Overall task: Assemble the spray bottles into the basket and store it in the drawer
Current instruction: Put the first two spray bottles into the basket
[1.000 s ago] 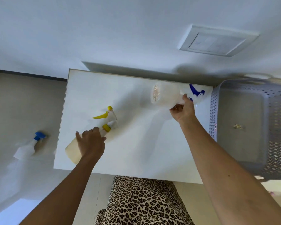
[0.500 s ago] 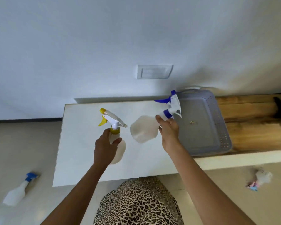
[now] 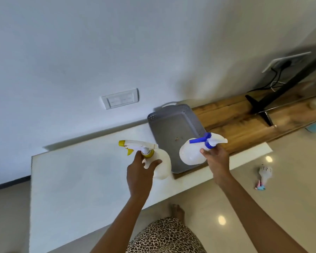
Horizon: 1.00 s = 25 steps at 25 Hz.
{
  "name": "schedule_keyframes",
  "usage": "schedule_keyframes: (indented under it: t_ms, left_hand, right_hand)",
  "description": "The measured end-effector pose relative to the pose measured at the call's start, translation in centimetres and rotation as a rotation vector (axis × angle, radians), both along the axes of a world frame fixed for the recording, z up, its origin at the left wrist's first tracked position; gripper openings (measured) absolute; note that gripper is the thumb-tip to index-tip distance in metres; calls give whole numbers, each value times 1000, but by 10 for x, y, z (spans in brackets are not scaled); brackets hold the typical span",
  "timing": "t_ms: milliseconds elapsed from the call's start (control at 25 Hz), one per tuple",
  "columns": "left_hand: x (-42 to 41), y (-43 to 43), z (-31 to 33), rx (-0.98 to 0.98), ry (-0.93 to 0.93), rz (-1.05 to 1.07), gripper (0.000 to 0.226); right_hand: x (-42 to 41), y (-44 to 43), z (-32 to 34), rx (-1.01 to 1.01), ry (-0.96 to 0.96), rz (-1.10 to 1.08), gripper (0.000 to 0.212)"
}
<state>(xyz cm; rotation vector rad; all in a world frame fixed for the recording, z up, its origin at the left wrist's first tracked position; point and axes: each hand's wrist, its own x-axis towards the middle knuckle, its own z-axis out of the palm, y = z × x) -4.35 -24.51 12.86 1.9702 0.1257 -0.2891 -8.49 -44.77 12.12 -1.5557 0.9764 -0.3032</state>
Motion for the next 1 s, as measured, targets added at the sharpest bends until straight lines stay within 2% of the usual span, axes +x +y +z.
schedule_keyframes:
  t_ms: [200,400,640,760,1000]
  left_hand:
    - [17,-74,-21,64,7,-17,46]
    - [34,-139,-68,182,79,91,43]
    - [39,-173,-118,295,154,116,50]
    - [34,-181,-132,273,185,159,57]
    - [17,-185,-153,253,198,186,49]
  right_hand:
    - [8,-71,-31,-59,74,28,42]
    - [35,-120,-87,25,139,153,45]
    - [54,-141,-129,-24,191,266,41]
    - [51,-144,-140,-43,184,312,38]
    - [41,-145,-153,-59,175,400,36]
